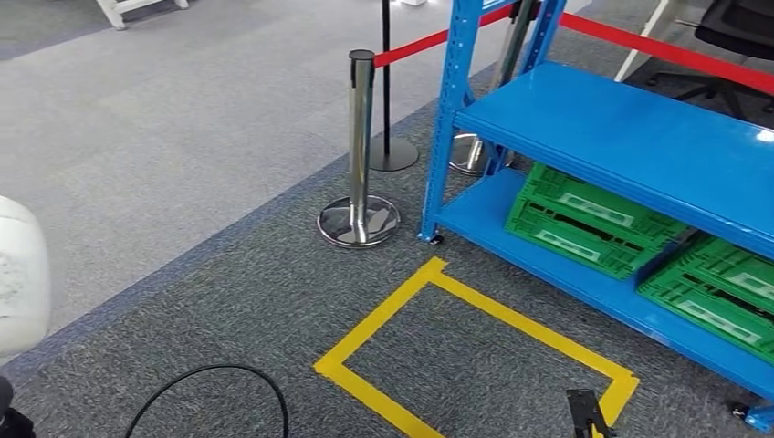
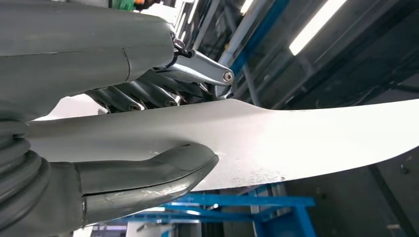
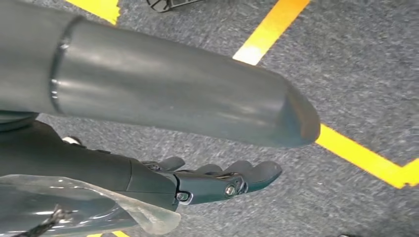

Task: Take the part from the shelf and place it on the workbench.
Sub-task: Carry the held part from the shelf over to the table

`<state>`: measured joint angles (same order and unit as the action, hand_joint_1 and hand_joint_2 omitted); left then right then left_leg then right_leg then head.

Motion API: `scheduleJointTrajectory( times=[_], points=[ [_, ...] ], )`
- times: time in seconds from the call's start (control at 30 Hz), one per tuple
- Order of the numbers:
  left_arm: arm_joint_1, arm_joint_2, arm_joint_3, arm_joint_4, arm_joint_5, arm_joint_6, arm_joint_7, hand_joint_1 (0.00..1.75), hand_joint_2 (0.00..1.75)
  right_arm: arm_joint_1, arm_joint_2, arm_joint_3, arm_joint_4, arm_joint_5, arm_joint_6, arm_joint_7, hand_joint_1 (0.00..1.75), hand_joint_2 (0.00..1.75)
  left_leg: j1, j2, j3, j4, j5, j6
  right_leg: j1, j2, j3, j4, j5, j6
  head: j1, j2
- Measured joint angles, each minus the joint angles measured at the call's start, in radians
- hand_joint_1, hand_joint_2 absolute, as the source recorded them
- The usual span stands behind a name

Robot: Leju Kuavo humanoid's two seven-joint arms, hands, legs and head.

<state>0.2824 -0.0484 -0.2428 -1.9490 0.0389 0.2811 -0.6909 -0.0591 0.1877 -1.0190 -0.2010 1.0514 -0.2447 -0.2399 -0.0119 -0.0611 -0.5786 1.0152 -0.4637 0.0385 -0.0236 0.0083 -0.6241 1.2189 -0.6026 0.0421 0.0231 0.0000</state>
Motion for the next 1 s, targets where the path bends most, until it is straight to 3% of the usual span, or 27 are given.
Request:
scheduleJointTrajectory(
  times=[0.07, 0.13, 0.2, 0.23, 0.3, 0.37, 0.43, 0.47, 0.5, 0.57, 0.63, 0.67, 0.73, 0.8, 0.87, 0.9, 0.93, 0.97, 1.0],
  points=[
    [0.000, 0.000, 0.001, 0.000, 0.000, 0.001, 0.000, 1.75, 1.75, 0.000, -0.001, 0.002, 0.000, 0.002, 0.000, -0.001, 0.00, 0.00, 0.000, -0.027, -0.003, 0.010, -0.004, -0.005, -0.004, 0.048, 0.050, -0.125, 0.060, -0.004, -0.001, 0.000],
    [0.002, 0.000, 0.002, 0.000, 0.000, 0.002, 0.000, 1.75, 1.75, 0.001, -0.001, 0.003, 0.001, 0.008, 0.000, 0.000, 0.00, 0.00, 0.003, -0.051, -0.013, 0.018, -0.004, -0.016, -0.005, 0.086, 0.077, -0.178, 0.068, -0.006, -0.002, 0.000],
    [0.006, 0.000, 0.002, -0.001, -0.001, 0.004, 0.000, 1.75, 1.75, 0.002, -0.001, 0.004, 0.001, 0.015, -0.001, 0.002, 0.00, 0.00, 0.007, -0.076, -0.021, 0.018, 0.002, -0.028, -0.004, 0.073, 0.083, -0.183, 0.068, -0.011, -0.002, 0.000],
    [0.008, 0.000, 0.003, -0.001, -0.001, 0.005, 0.000, 1.75, 1.75, 0.001, 0.000, 0.005, 0.002, 0.017, -0.001, 0.003, 0.00, 0.00, 0.006, -0.075, -0.024, 0.022, 0.000, -0.033, -0.005, 0.059, 0.086, -0.186, 0.070, -0.016, -0.003, 0.000],
    [0.007, 0.000, 0.004, -0.001, -0.002, 0.008, 0.000, 1.75, 1.75, 0.000, 0.000, 0.009, 0.001, 0.023, -0.004, 0.004, 0.00, 0.00, 0.005, -0.032, -0.049, 0.075, -0.031, -0.044, -0.008, 0.029, 0.093, -0.194, 0.072, -0.026, -0.010, 0.000],
    [0.005, 0.001, 0.004, -0.002, -0.003, 0.009, 0.000, 1.75, 1.75, 0.003, -0.001, 0.015, 0.001, 0.034, -0.006, 0.006, 0.00, 0.00, 0.009, 0.028, -0.109, 0.200, -0.090, -0.055, -0.005, -0.004, 0.097, -0.195, 0.070, -0.032, -0.018, 0.000],
    [0.006, 0.001, 0.004, -0.002, -0.003, 0.010, 0.000, 1.75, 1.75, 0.005, -0.001, 0.019, 0.001, 0.042, -0.007, 0.011, 0.00, 0.00, 0.015, 0.048, -0.157, 0.295, -0.116, -0.061, -0.002, -0.036, 0.100, -0.195, 0.066, -0.034, -0.019, 0.000],
    [0.006, 0.001, 0.004, -0.002, -0.003, 0.010, 0.000, 1.75, 1.75, 0.005, -0.001, 0.021, 0.001, 0.045, -0.007, 0.014, 0.00, 0.00, 0.017, 0.050, -0.155, 0.290, -0.100, -0.061, -0.002, -0.051, 0.102, -0.195, 0.064, -0.034, -0.019, 0.000],
    [0.007, 0.001, 0.004, -0.002, -0.004, 0.011, 0.000, 1.75, 1.75, 0.005, -0.001, 0.022, 0.001, 0.046, -0.007, 0.015, 0.00, 0.00, 0.017, 0.054, -0.134, 0.248, -0.069, -0.060, -0.002, -0.064, 0.106, -0.195, 0.061, -0.032, -0.019, 0.000],
    [0.006, 0.002, 0.004, -0.002, -0.004, 0.011, 0.000, 1.75, 1.75, 0.003, -0.001, 0.025, 0.001, 0.049, -0.007, 0.016, 0.00, 0.00, 0.009, 0.095, -0.063, 0.108, -0.008, -0.051, 0.000, -0.087, 0.114, -0.196, 0.053, -0.026, -0.019, 0.000],
    [0.005, 0.002, 0.004, -0.002, -0.005, 0.011, 0.000, 1.75, 1.75, 0.002, -0.001, 0.028, 0.001, 0.050, -0.007, 0.016, 0.00, 0.00, -0.004, 0.134, -0.023, 0.027, 0.007, -0.038, 0.003, -0.108, 0.119, -0.197, 0.047, -0.016, -0.020, 0.000],
    [0.006, 0.002, 0.005, -0.002, -0.005, 0.011, 0.000, 1.75, 1.75, 0.002, -0.001, 0.029, 0.001, 0.051, -0.007, 0.016, 0.00, 0.00, -0.009, 0.137, -0.023, 0.021, 0.002, -0.032, 0.005, -0.118, 0.121, -0.199, 0.045, -0.012, -0.021, 0.000],
    [0.009, 0.002, 0.005, -0.002, -0.006, 0.011, 0.000, 1.75, 1.75, -0.001, -0.001, 0.031, 0.001, 0.051, -0.007, 0.017, 0.00, 0.00, -0.010, 0.114, -0.024, 0.012, 0.006, -0.021, 0.003, -0.130, 0.126, -0.198, 0.038, -0.004, -0.021, 0.000],
    [0.009, 0.000, 0.007, -0.003, -0.006, 0.012, 0.000, 1.75, 1.75, -0.004, -0.002, 0.033, 0.002, 0.051, -0.007, 0.016, 0.00, 0.00, -0.004, 0.091, -0.017, -0.001, 0.012, -0.008, 0.002, -0.084, 0.106, -0.151, 0.008, 0.002, -0.018, 0.000],
    [0.007, -0.002, 0.008, -0.003, -0.006, 0.012, 0.000, 1.75, 1.75, -0.002, -0.002, 0.035, 0.002, 0.051, -0.008, 0.017, 0.00, 0.00, -0.001, 0.069, -0.014, -0.004, 0.014, -0.001, 0.003, -0.024, 0.044, -0.028, -0.049, 0.002, -0.013, 0.000],
    [0.007, -0.002, 0.008, -0.003, -0.006, 0.012, 0.000, 1.75, 1.75, 0.000, -0.002, 0.035, 0.002, 0.052, -0.008, 0.017, 0.00, 0.00, -0.001, 0.055, -0.014, -0.004, 0.013, 0.001, 0.004, -0.013, 0.008, 0.036, -0.071, 0.003, -0.011, 0.000],
    [0.008, -0.003, 0.008, -0.003, -0.006, 0.012, 0.000, 1.75, 1.75, 0.002, -0.003, 0.035, 0.002, 0.052, -0.008, 0.018, 0.00, 0.00, -0.001, 0.040, -0.013, -0.003, 0.013, 0.002, 0.004, -0.010, -0.020, 0.078, -0.077, 0.003, -0.011, 0.000],
    [0.008, -0.003, 0.008, -0.003, -0.005, 0.012, 0.000, 1.75, 1.75, 0.004, -0.003, 0.035, 0.002, 0.053, -0.008, 0.019, 0.00, 0.00, 0.000, 0.025, -0.012, -0.002, 0.012, 0.002, 0.004, -0.009, -0.033, 0.084, -0.061, 0.003, -0.011, 0.000],
    [0.008, -0.003, 0.008, -0.003, -0.005, 0.012, 0.000, 1.75, 1.75, 0.005, -0.005, 0.035, 0.002, 0.053, -0.009, 0.019, 0.00, 0.00, 0.001, 0.009, -0.010, -0.001, 0.011, 0.001, 0.003, -0.006, -0.027, 0.051, -0.027, 0.003, -0.011, 0.000]
  ],
)
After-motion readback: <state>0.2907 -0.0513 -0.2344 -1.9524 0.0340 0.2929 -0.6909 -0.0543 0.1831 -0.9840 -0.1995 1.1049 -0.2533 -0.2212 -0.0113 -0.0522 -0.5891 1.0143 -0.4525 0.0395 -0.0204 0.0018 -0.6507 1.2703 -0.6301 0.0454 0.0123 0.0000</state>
